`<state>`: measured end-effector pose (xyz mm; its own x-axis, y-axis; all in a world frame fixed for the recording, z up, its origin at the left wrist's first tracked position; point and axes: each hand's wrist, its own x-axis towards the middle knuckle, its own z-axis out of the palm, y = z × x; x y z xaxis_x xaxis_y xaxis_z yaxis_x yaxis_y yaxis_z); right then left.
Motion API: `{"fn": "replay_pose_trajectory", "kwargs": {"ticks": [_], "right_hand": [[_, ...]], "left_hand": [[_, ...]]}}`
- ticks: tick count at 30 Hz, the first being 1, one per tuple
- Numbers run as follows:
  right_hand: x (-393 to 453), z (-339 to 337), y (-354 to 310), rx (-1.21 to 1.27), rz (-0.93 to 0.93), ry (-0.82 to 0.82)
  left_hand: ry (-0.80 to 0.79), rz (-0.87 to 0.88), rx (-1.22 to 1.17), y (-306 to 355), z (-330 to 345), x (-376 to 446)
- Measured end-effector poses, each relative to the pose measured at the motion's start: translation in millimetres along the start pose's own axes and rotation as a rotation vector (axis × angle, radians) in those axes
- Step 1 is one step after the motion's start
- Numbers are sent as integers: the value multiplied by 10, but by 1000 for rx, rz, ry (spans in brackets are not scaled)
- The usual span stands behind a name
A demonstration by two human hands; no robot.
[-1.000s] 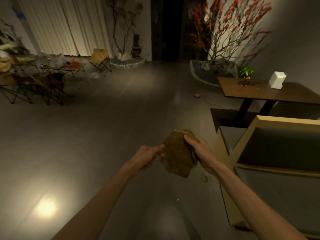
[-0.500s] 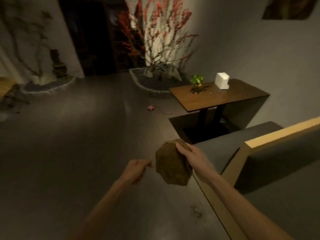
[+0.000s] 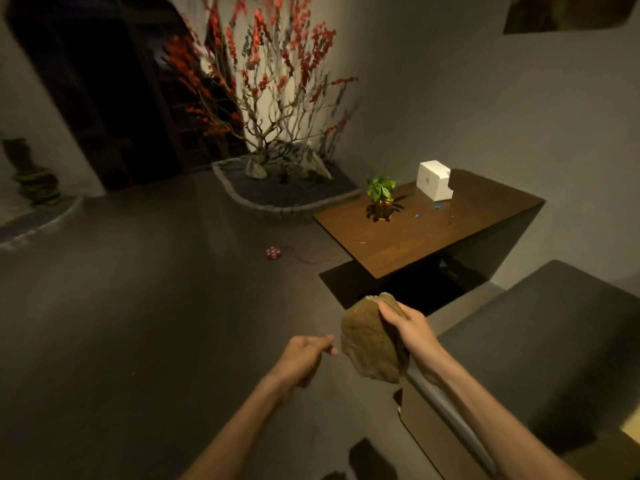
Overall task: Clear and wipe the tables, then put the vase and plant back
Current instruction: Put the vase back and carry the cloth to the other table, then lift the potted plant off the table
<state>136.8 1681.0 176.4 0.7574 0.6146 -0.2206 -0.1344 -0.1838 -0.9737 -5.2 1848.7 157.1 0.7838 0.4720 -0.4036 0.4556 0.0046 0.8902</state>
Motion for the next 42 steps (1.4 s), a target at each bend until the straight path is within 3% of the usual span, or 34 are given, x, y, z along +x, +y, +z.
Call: {"fn": "replay_pose_trajectory", "kwargs": {"ticks": [8, 15, 26, 35, 42], "right_hand": [[1969, -171, -325, 12, 36, 96], [3603, -608, -129, 22, 131, 216], [5409, -1265, -73, -65, 382, 265], [6634, -1697, 397, -160, 425, 71], [7649, -2007, 901, -271, 517, -335]], "left_hand": [[-88, -41, 30, 704, -266, 1922], [-184, -70, 97, 1172, -87, 3816], [-352, -193, 209, 1713, 255, 6062], [-249, -308, 189, 1786, 577, 7078], [100, -549, 101, 1539, 1077, 7489]]}}
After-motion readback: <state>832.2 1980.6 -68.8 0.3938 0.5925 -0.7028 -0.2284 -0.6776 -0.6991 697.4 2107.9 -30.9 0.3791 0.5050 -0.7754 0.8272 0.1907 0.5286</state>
